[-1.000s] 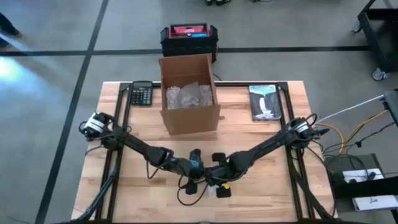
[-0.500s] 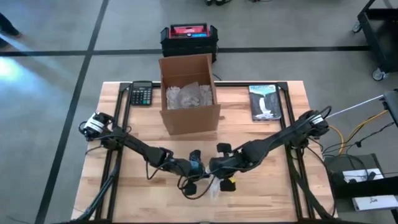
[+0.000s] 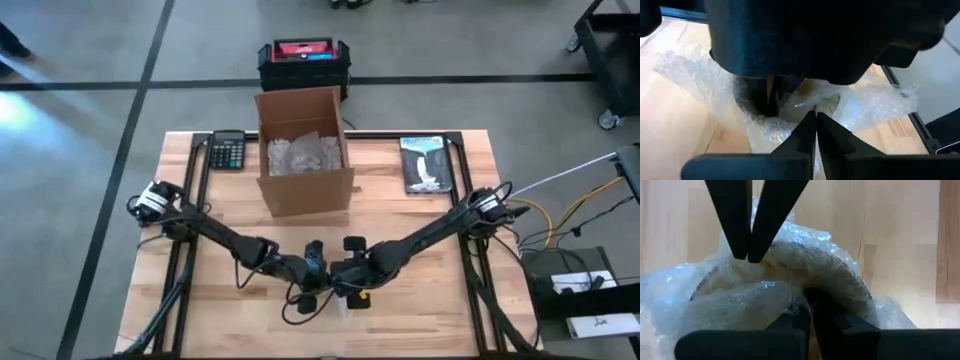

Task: Wrap mug
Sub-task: Wrap the yellow mug with the transparent bubble wrap

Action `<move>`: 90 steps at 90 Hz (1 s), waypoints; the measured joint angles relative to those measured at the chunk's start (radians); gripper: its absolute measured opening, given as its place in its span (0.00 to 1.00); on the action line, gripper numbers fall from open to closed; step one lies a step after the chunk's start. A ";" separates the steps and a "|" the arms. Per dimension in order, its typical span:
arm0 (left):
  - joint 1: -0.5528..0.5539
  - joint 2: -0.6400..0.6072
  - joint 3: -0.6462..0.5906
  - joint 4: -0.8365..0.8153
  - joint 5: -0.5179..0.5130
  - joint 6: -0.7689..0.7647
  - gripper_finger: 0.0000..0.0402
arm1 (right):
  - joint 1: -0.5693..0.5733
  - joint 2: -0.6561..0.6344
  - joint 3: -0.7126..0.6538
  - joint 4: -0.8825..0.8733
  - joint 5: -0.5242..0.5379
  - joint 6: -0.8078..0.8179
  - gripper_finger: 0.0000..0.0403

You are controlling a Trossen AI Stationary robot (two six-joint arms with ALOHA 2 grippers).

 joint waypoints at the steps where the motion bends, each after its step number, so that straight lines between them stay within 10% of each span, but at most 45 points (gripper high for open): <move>1: 0.000 0.000 0.000 0.000 0.000 0.000 0.00 | 0.001 -0.004 0.002 -0.004 -0.002 0.000 0.01; 28: 0.000 0.000 0.000 0.000 0.002 0.000 0.00 | 0.006 -0.178 0.032 -0.031 -0.094 0.039 0.01; 44: 0.000 0.000 0.000 0.000 0.003 0.000 0.00 | 0.005 -0.212 0.032 -0.034 0.035 0.192 0.01; 90: 0.000 0.000 -0.001 -0.003 0.002 0.000 0.00 | 0.013 0.062 0.030 -0.019 0.007 0.180 0.01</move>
